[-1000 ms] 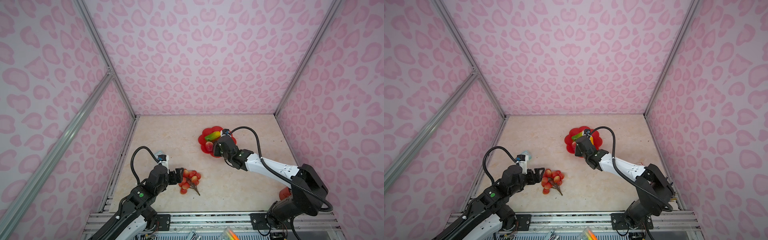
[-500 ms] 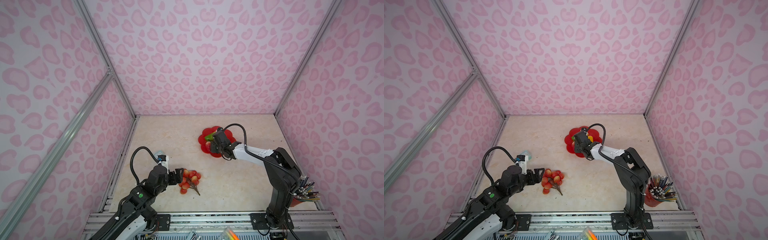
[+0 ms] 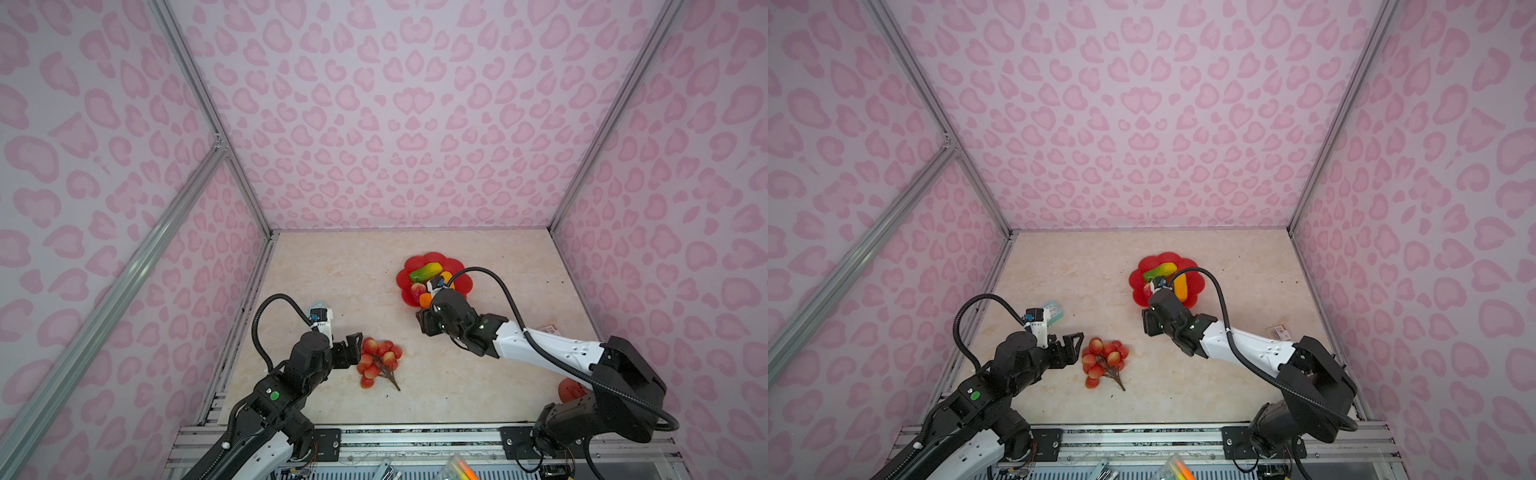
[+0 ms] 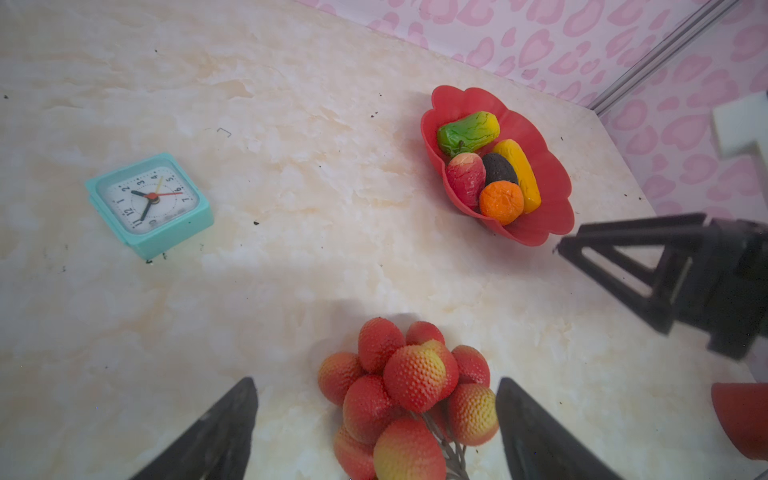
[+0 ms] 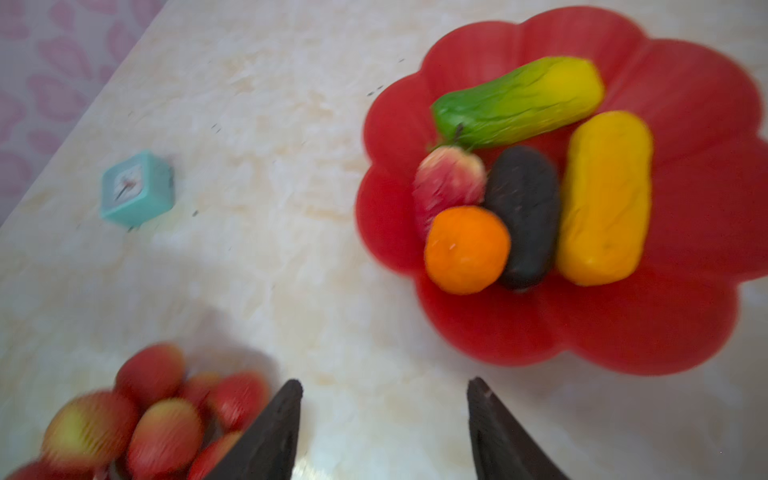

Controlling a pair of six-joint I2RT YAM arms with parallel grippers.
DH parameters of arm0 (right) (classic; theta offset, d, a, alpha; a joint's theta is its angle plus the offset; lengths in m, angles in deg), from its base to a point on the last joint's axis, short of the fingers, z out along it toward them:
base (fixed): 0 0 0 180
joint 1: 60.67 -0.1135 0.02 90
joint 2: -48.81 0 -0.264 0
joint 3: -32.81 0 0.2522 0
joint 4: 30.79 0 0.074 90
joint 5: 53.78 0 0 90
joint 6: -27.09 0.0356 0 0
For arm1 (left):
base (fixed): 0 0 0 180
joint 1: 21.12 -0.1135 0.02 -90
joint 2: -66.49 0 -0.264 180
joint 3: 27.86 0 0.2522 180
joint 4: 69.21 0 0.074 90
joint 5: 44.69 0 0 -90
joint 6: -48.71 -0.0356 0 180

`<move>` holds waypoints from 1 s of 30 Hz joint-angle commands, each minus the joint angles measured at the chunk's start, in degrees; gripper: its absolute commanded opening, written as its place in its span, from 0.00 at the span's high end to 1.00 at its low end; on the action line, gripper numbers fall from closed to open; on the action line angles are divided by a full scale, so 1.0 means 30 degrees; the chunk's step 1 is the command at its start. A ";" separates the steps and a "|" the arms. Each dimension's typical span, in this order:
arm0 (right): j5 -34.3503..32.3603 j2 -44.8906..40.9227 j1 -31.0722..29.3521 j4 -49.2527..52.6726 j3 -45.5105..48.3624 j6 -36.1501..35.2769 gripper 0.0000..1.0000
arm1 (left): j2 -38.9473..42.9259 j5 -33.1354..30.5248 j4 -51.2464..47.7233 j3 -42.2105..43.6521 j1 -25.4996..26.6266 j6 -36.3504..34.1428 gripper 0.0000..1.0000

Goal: Place and organize the fake fruits in the fruit bowl
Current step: 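Reach the right gripper down and grasp the lychee bunch by its stem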

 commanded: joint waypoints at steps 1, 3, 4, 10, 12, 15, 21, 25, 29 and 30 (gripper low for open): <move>0.1348 -0.1310 -0.2176 -0.2204 0.2209 -0.0619 0.39 | 0.0164 -0.0150 -0.0012 -0.0219 -0.0031 -0.0318 0.10; 0.1895 -0.1603 -0.3598 -0.3662 0.3557 -0.0430 0.41 | 0.0192 -0.0009 0.0073 -0.0263 -0.0031 -0.0263 0.10; 0.2119 -0.1537 -0.4072 -0.4062 0.3937 -0.0175 0.42 | 0.0200 0.0015 0.0106 -0.0259 -0.0031 -0.0291 0.10; 0.1991 0.0898 -0.6692 -0.5944 0.4224 0.1606 0.47 | 0.0302 0.0155 -0.0024 -0.0278 -0.0031 -0.0321 0.10; 0.2012 0.2030 -0.7295 -0.5946 0.3384 0.1613 0.48 | 0.0391 0.0147 -0.0112 -0.0304 -0.0031 -0.0286 0.10; 0.1524 0.3214 -0.7564 -0.4588 0.2020 0.1505 0.50 | 0.0630 0.0085 -0.0214 -0.0307 -0.0031 -0.0248 0.10; 0.0421 0.4435 -0.7373 -0.3079 0.0953 0.1698 0.52 | 0.0869 -0.0034 -0.0375 -0.0303 -0.0031 -0.0204 0.10; 0.0010 0.4856 -0.7407 -0.2561 0.0734 0.1721 0.54 | 0.0927 -0.0043 -0.0475 -0.0329 -0.0031 -0.0168 0.10; -0.0413 0.5266 -0.7393 -0.2171 0.0484 0.1757 0.54 | 0.0860 -0.0124 -0.0427 -0.0337 -0.0031 -0.0204 0.10; -0.0508 0.5403 -0.7405 -0.2083 0.0393 0.1784 0.54 | 0.0808 -0.0104 -0.0420 -0.0337 -0.0031 -0.0204 0.10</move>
